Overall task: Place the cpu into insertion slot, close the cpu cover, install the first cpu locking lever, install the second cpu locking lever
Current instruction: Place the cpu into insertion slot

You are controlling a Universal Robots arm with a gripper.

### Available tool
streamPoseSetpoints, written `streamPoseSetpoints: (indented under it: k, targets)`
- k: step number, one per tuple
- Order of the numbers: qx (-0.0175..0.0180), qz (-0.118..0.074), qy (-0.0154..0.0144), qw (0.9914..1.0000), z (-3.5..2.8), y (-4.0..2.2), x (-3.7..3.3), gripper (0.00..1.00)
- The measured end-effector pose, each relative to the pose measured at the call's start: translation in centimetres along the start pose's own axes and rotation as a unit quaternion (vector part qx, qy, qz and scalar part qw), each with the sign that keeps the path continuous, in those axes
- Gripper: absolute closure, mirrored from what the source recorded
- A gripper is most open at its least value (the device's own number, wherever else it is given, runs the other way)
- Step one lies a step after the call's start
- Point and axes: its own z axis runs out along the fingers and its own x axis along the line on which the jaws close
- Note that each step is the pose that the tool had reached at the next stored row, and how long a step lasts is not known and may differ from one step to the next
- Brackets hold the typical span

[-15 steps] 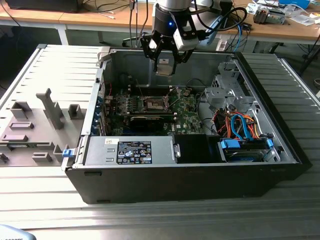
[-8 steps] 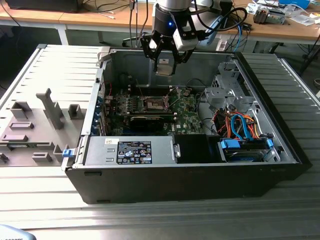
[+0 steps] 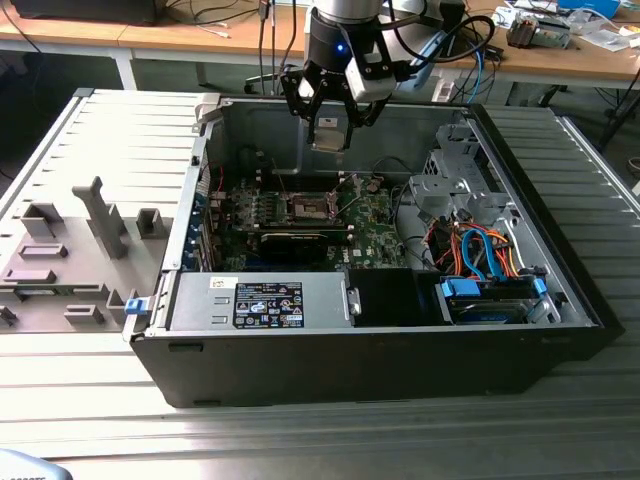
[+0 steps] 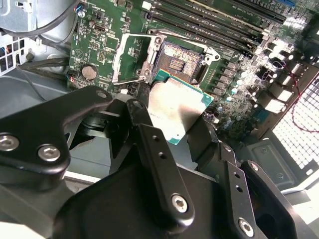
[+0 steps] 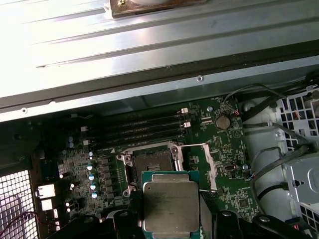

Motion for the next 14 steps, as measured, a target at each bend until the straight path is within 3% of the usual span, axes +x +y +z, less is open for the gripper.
streamPoseSetpoints:
  k: [14]
  targets:
    - [-0.0002, 0.01, -0.0005, 0.99995, 0.06, 0.0, 0.0, 0.45]
